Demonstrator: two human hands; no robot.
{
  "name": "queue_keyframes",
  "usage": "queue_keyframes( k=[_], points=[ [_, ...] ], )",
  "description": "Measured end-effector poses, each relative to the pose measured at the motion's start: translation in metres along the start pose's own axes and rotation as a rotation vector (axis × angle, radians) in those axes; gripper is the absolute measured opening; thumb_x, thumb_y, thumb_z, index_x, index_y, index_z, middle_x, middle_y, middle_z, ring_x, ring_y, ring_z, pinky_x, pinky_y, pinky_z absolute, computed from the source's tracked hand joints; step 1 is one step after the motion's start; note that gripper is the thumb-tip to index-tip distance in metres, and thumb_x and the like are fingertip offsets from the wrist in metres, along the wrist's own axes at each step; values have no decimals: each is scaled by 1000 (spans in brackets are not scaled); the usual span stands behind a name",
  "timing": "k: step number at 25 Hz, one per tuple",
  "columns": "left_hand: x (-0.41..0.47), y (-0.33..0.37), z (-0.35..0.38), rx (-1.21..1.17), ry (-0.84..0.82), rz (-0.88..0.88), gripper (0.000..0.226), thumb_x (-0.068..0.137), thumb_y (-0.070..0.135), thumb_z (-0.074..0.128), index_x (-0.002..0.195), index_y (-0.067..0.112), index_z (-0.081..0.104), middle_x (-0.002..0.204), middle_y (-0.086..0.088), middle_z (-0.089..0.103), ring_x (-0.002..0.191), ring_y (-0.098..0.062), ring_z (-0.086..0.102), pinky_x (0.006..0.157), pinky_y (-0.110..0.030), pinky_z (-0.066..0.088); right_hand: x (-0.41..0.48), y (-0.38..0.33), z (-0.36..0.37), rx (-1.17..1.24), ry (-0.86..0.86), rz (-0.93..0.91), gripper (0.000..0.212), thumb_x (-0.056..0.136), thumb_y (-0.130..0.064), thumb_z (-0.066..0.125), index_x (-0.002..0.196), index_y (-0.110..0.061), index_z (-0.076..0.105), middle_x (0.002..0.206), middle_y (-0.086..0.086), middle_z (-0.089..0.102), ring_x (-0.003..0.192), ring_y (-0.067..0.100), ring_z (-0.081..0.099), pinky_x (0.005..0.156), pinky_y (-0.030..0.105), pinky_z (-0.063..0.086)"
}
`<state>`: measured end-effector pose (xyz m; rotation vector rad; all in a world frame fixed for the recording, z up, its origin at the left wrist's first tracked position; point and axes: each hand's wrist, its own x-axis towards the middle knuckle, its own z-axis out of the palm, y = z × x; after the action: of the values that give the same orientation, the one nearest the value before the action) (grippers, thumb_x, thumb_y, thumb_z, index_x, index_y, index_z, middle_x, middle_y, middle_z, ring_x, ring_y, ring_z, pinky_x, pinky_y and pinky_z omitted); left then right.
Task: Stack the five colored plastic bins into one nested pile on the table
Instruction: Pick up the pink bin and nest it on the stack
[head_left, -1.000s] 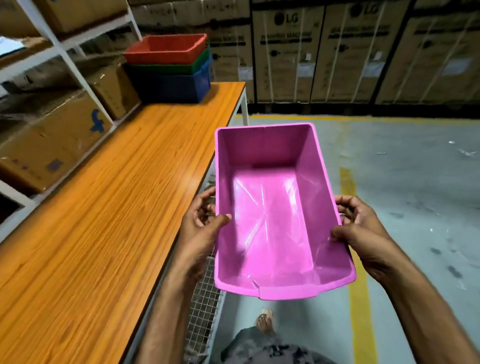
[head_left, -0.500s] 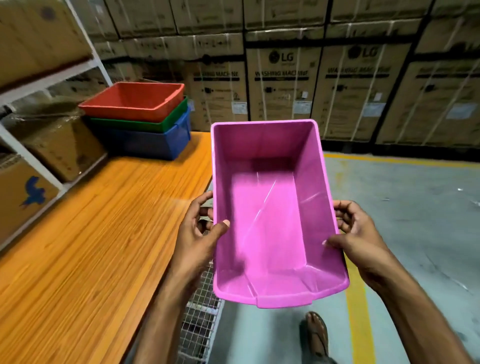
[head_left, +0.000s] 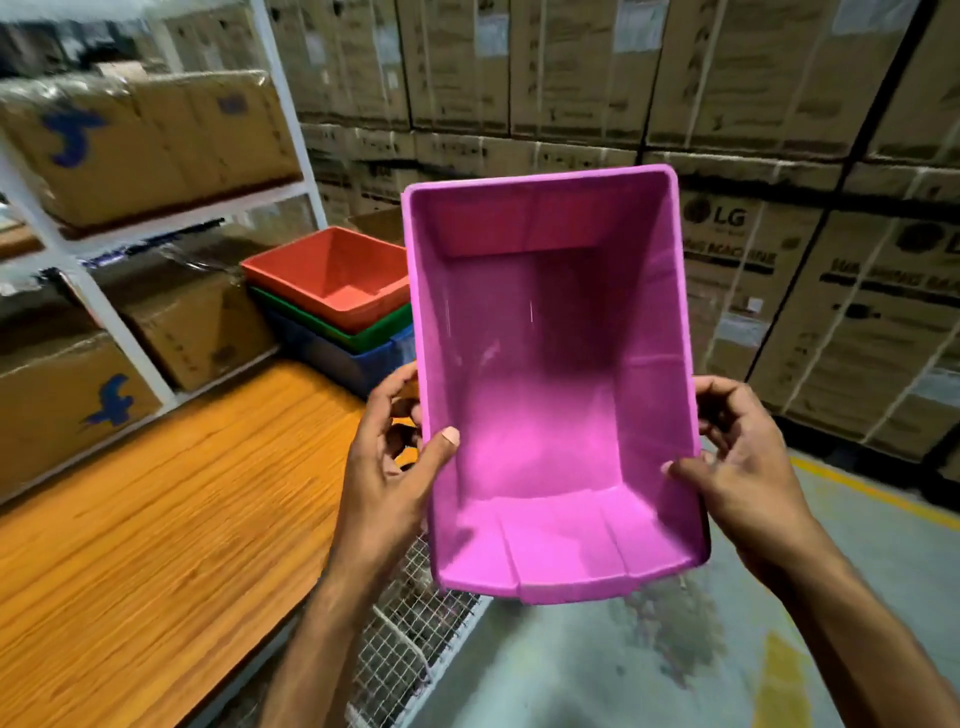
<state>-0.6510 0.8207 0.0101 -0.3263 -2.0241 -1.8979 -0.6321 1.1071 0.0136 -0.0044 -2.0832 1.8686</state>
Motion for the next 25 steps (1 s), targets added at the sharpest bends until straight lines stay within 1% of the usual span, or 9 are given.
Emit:
queue_keyframes(
  k=[3, 6, 8, 10, 12, 15, 18, 20, 25],
  points=[
    [48, 11, 6, 20, 88, 60, 61, 93, -1, 69, 141, 32, 52, 131, 13, 66, 120, -7, 63, 103, -32, 52, 70, -8, 16, 44, -74, -89, 76, 66, 36, 54, 109, -27, 57, 107, -1, 66, 96, 8, 62, 73, 20, 55],
    [95, 9, -2, 85, 192, 140, 61, 94, 6, 70, 142, 38, 50, 135, 1, 64, 122, -10, 62, 107, -39, 52, 137, -16, 50, 83, -154, -173, 71, 69, 34, 56, 109, -25, 55, 106, -2, 65, 93, 3, 64, 75, 19, 55],
    [126, 3, -15, 130, 254, 171, 60, 95, 10, 70, 145, 36, 49, 139, -7, 60, 125, -16, 59, 109, -43, 50, 179, -19, 78, 101, -196, -216, 69, 69, 32, 58, 112, -23, 55, 106, -1, 64, 95, 6, 64, 74, 21, 57],
    [152, -3, -29, 168, 313, 179, 60, 96, 13, 70, 147, 36, 48, 142, -9, 58, 131, -26, 56, 110, -47, 49, 216, -21, 103, 134, -246, -242, 70, 67, 31, 60, 113, -22, 56, 109, 2, 65, 99, 14, 64, 73, 22, 56],
    [175, -5, -39, 169, 368, 209, 59, 97, 12, 69, 148, 33, 48, 142, -7, 58, 132, -26, 56, 109, -45, 50, 247, -24, 127, 191, -293, -257, 72, 64, 32, 58, 113, -20, 57, 112, 8, 64, 99, 18, 62, 71, 22, 55],
    [207, -2, -46, 189, 418, 232, 57, 98, 10, 67, 149, 29, 48, 140, -5, 61, 127, -19, 60, 103, -35, 53, 291, -31, 156, 260, -348, -273, 72, 61, 32, 58, 112, -19, 58, 111, 11, 64, 98, 19, 61, 72, 25, 55],
    [232, 1, -53, 224, 483, 249, 57, 98, 14, 68, 149, 31, 48, 142, -5, 60, 130, -21, 59, 103, -34, 53, 328, -33, 179, 314, -402, -293, 71, 55, 21, 61, 109, -25, 60, 111, 9, 65, 101, 18, 62, 74, 28, 55],
    [250, -1, -55, 248, 522, 241, 57, 98, 15, 67, 149, 31, 49, 143, -5, 59, 131, -21, 58, 103, -34, 53, 354, -33, 193, 331, -437, -301, 69, 56, 21, 61, 111, -22, 61, 111, 8, 66, 99, 15, 64, 74, 25, 55],
    [303, -4, -51, 287, 641, 165, 48, 96, 6, 64, 139, 25, 55, 115, 5, 69, 104, -9, 66, 95, -33, 56, 428, -40, 235, 329, -507, -281, 67, 62, 31, 60, 108, -17, 61, 98, 1, 69, 81, 6, 65, 68, 25, 56]
  ],
)
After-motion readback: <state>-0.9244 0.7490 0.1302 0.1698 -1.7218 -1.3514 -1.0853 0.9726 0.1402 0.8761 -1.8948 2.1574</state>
